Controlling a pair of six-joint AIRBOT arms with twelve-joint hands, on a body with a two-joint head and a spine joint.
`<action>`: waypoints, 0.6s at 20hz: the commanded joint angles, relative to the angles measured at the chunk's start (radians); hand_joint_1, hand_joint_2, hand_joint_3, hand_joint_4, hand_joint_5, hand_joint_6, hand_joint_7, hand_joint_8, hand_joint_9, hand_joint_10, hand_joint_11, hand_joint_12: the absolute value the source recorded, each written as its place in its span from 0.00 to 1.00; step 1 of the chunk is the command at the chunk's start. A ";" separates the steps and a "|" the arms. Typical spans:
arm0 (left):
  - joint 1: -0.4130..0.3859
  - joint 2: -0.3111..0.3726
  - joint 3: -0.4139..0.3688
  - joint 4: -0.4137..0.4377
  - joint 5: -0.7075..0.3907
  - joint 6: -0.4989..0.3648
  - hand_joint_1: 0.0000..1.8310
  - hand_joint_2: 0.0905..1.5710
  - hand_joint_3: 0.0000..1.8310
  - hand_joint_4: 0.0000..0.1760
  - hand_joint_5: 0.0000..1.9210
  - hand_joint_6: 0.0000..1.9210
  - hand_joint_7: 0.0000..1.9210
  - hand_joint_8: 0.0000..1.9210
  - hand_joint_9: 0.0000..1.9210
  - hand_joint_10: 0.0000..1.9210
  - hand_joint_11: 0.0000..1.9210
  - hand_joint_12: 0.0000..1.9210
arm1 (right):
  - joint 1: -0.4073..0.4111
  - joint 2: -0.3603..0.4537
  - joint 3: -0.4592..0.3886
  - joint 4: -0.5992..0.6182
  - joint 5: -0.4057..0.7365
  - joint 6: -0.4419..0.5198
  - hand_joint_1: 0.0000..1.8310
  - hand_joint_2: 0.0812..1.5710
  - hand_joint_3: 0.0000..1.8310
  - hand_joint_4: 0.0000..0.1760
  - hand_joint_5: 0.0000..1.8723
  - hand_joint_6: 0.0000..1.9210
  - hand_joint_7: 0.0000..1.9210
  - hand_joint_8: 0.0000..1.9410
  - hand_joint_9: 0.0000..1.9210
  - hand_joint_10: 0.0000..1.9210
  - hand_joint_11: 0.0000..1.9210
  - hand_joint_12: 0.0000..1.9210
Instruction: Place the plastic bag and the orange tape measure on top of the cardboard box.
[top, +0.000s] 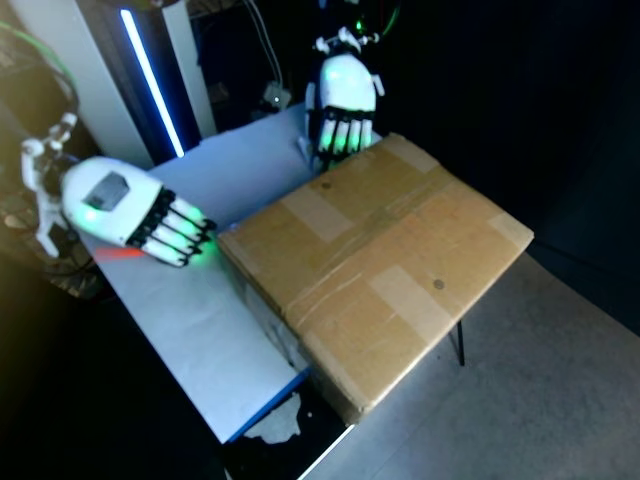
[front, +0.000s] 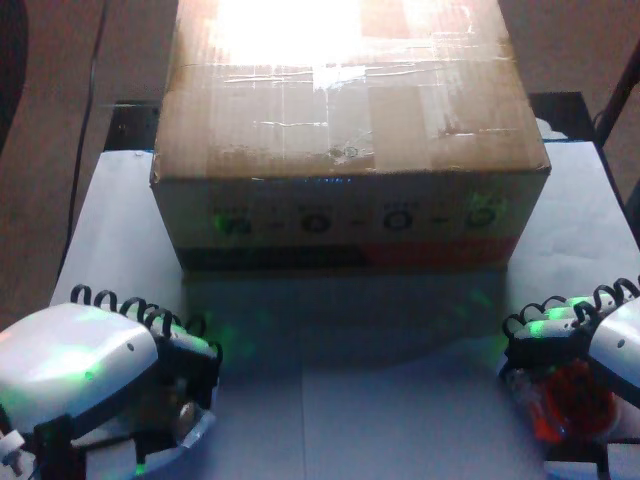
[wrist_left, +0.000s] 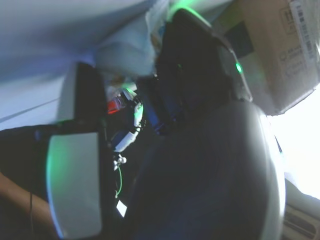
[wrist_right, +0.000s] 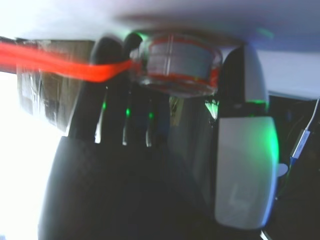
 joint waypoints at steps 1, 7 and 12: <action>0.009 -0.012 0.002 -0.001 -0.002 0.007 0.74 0.74 0.00 0.00 0.40 0.63 0.43 0.65 0.40 0.73 0.30 0.75 | 0.014 -0.004 -0.001 -0.020 -0.063 0.003 0.81 0.75 0.00 0.00 0.37 0.63 0.34 0.70 0.42 0.68 0.35 0.89; 0.009 -0.025 0.011 -0.012 0.059 0.007 0.81 0.74 0.00 0.00 0.39 0.63 0.42 0.66 0.43 0.67 0.28 0.92 | 0.056 0.008 -0.010 -0.064 -0.090 0.004 0.81 0.75 0.00 0.00 0.37 0.62 0.34 0.71 0.43 0.67 0.34 0.90; -0.005 -0.002 -0.004 0.011 0.131 0.007 0.74 0.75 0.00 0.00 0.38 0.66 0.41 0.69 0.41 0.71 0.28 0.71 | 0.102 0.047 -0.043 -0.132 -0.139 0.033 0.81 0.75 0.00 0.00 0.38 0.62 0.35 0.68 0.43 0.68 0.33 0.92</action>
